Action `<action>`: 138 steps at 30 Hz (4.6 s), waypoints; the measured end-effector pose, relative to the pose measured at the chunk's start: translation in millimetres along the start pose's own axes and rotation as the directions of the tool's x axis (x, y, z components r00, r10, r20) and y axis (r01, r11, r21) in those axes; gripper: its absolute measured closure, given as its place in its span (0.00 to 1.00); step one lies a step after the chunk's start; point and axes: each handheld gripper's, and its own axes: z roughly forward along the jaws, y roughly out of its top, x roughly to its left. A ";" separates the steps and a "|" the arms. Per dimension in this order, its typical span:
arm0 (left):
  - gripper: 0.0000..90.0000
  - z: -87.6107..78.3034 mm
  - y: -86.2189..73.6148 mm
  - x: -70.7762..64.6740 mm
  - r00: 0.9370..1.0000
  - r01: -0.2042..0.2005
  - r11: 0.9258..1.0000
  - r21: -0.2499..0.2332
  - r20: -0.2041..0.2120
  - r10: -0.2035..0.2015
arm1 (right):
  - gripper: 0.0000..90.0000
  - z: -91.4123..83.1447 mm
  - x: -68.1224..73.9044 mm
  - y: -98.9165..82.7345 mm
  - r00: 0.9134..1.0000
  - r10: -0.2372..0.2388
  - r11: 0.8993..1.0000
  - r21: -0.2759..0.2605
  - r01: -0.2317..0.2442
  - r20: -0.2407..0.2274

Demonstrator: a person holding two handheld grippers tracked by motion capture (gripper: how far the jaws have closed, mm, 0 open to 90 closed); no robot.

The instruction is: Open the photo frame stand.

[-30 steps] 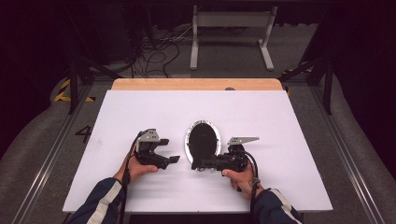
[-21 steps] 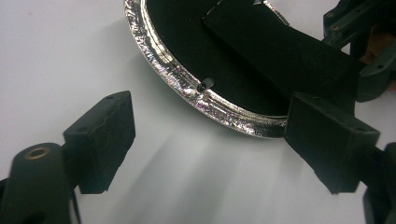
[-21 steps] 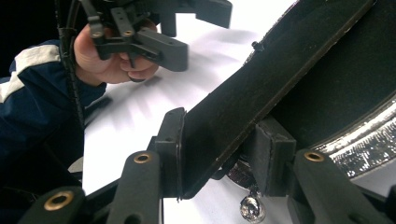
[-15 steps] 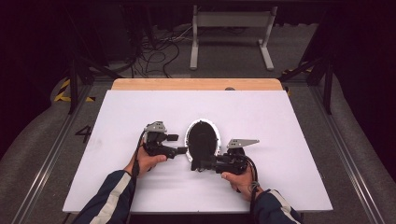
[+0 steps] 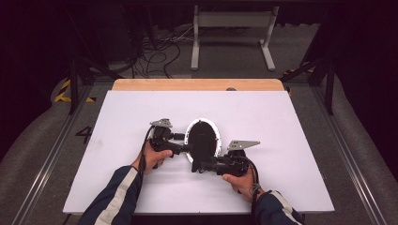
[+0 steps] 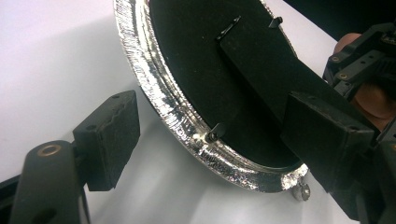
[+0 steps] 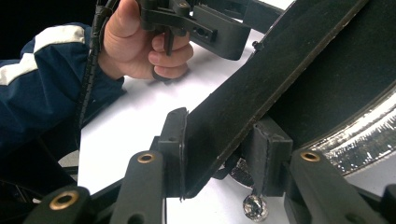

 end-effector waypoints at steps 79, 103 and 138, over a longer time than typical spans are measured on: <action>0.83 -28.7 -4.7 -69.7 0.886 -0.446 0.892 -0.074 -0.177 0.428 | 0.81 -5.5 7.4 9.5 0.990 -0.106 0.993 0.062 0.100 0.092; 0.82 -13.3 1.1 -68.2 0.751 -0.585 0.811 -0.005 -0.382 0.539 | 0.78 -7.2 5.5 13.4 0.980 -0.126 0.991 0.070 0.117 0.156; 0.79 -0.5 3.9 -66.7 0.707 -0.597 0.802 0.029 -0.453 0.543 | 0.82 -8.3 1.4 10.5 0.961 -0.175 0.982 0.102 0.156 0.216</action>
